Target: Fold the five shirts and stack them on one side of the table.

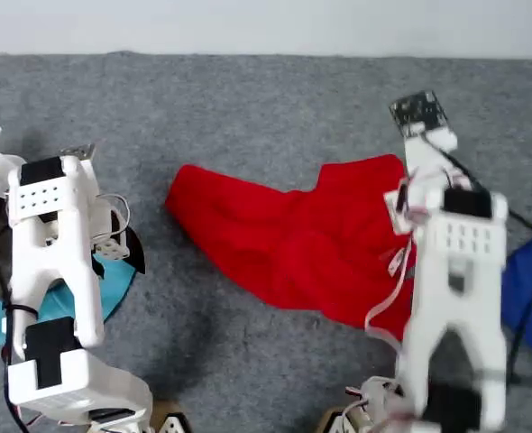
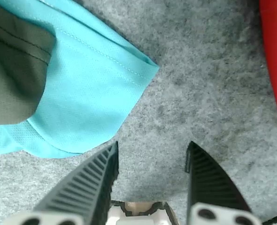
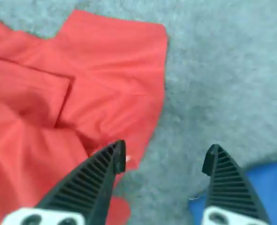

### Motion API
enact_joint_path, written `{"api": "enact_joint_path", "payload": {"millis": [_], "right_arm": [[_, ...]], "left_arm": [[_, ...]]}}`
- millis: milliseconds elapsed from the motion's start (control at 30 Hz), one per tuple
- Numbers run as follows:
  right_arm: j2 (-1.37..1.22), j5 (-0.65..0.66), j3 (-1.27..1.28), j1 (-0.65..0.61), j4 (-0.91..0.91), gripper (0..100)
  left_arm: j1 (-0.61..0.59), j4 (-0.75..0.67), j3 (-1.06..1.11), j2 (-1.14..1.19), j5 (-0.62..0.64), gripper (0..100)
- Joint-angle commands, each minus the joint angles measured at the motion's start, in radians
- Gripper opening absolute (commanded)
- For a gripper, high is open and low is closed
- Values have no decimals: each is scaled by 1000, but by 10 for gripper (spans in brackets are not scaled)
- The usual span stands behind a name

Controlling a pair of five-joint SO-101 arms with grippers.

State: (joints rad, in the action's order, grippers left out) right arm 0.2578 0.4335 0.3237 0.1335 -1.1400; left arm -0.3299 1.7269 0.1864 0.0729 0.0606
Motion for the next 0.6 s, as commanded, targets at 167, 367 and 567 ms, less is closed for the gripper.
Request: {"api": "enact_joint_path", "payload": {"millis": [167,367,567], "right_arm": [[-605,-17,-595,-12,-70,277],[-946,-15,-976,-31,-223,270],[-1181,-15,-1293,-58,-374,157]], "left_arm": [[2,28,-2,-38,-8,224],[2,28,-2,-38,-8,224],[2,28,-2,-38,-8,224]]}}
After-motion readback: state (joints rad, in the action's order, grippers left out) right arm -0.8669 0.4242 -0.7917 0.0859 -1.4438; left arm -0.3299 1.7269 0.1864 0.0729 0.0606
